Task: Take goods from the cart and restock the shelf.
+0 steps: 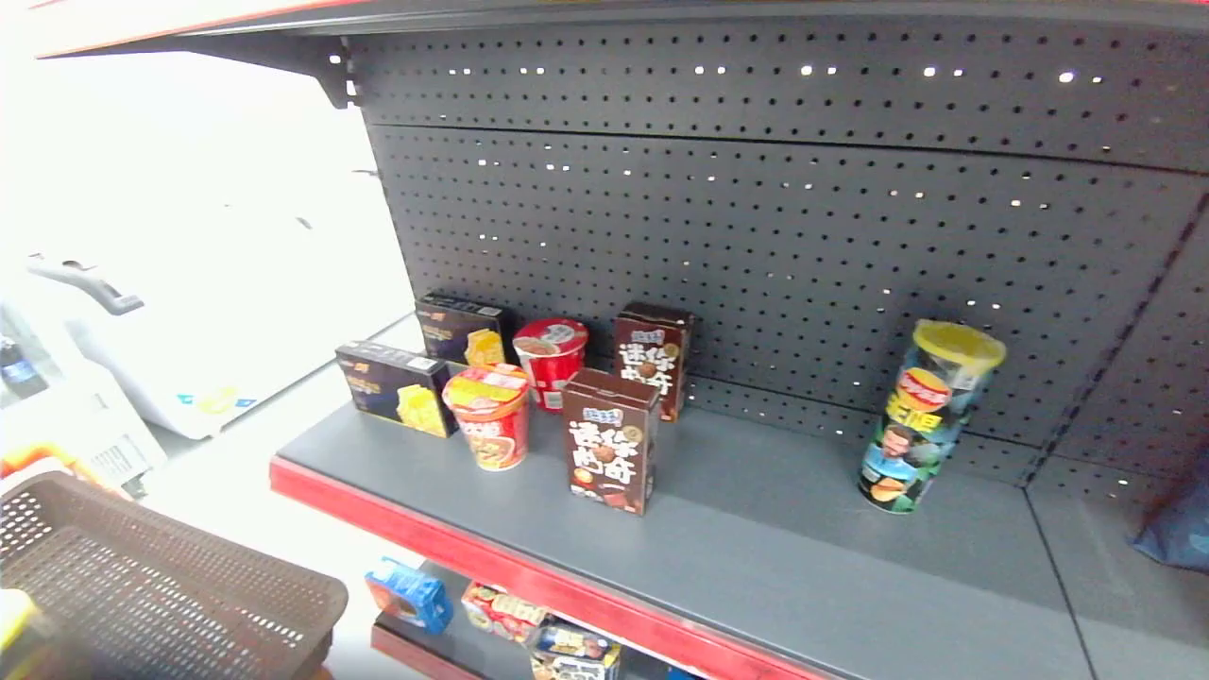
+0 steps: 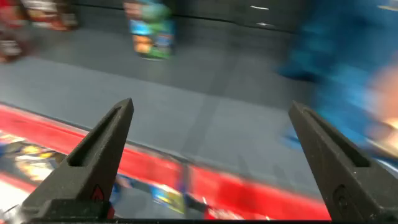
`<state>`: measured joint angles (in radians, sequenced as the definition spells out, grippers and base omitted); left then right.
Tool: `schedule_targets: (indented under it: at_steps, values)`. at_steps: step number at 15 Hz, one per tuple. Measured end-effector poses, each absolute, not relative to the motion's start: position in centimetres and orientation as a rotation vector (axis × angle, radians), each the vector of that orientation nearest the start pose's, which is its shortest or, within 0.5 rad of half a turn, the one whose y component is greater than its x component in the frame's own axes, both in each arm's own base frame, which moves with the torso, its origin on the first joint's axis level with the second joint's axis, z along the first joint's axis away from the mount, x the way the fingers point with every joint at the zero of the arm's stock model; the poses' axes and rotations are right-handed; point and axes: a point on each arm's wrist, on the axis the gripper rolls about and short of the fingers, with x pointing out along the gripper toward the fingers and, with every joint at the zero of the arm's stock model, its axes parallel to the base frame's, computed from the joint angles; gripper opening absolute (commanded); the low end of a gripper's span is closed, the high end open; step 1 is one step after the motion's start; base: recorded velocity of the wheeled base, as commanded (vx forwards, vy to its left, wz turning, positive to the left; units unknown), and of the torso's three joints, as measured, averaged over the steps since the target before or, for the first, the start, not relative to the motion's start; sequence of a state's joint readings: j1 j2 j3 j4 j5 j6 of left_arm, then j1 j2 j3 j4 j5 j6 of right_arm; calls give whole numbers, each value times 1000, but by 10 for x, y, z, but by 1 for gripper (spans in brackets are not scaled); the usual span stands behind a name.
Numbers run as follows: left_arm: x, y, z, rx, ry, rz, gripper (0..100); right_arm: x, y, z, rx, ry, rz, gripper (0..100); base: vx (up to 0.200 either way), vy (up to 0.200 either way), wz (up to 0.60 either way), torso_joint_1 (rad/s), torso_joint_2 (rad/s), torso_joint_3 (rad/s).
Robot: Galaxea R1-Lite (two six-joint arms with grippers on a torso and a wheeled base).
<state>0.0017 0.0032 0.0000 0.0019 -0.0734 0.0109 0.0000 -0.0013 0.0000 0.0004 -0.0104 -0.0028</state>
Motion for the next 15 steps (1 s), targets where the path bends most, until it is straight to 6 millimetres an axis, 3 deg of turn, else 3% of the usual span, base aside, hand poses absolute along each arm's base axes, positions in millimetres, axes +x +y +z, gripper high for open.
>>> schedule_targets:
  at_steps: [9,11,13,15]
  values:
    - [-23,-2,75,19,6,-80,100,-23,0,75,-3,-1,-11,100,0,0,600,3,2,1]
    - [-23,-2,77,23,-3,-73,100,-23,0,75,0,-1,-10,100,0,0,0,0,0,0]
    - [-27,-2,96,40,-31,-65,100,-23,0,75,0,-1,-9,100,0,0,0,0,0,0]
    - [-32,-2,144,51,-54,-56,100,-23,0,75,0,0,-9,100,0,0,0,0,0,0]
